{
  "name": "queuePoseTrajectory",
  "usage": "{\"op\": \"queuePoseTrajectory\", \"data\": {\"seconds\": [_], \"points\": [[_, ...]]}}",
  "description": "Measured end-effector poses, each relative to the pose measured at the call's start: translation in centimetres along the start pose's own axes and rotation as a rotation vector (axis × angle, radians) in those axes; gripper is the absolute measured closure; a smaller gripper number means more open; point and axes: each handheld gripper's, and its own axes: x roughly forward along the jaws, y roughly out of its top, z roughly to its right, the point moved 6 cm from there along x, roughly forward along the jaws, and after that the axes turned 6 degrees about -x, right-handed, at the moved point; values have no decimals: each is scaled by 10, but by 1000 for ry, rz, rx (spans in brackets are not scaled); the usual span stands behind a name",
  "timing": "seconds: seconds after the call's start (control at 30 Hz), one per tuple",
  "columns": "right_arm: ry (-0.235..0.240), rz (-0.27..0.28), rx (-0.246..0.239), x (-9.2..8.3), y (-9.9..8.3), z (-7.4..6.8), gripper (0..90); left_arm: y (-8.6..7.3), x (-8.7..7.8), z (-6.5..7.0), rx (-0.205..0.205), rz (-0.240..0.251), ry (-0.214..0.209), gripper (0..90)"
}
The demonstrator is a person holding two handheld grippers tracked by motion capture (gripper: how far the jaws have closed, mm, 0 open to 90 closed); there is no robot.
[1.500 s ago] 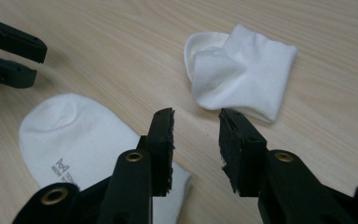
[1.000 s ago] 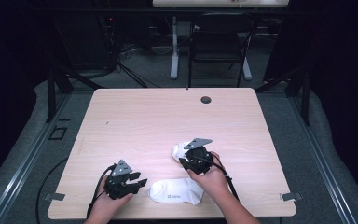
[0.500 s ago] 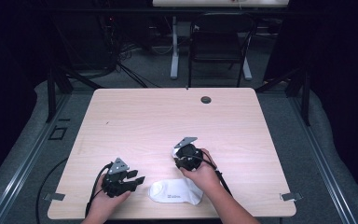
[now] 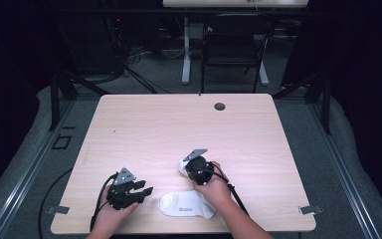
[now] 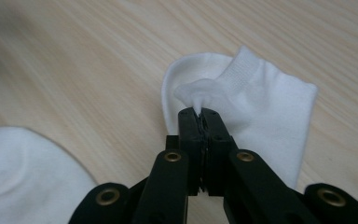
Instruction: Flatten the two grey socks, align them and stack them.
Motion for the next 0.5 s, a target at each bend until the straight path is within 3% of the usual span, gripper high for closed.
{"op": "queuePoseTrajectory", "data": {"seconds": [0.13, 0.23, 0.43, 0.5], "points": [[24, 33, -19, -7, 7, -14, 890, 0, 0, -1, -4, -3, 1, 579], [17, 51, -6, -9, 10, -18, 890, 0, 1, -1, -5, 0, 5, 579], [23, 83, 84, -16, 13, -14, 890, 1, 6, 0, 6, -9, 8, 579], [6, 85, 92, -20, 14, -11, 890, 2, 7, 0, 11, -6, 16, 579]]}}
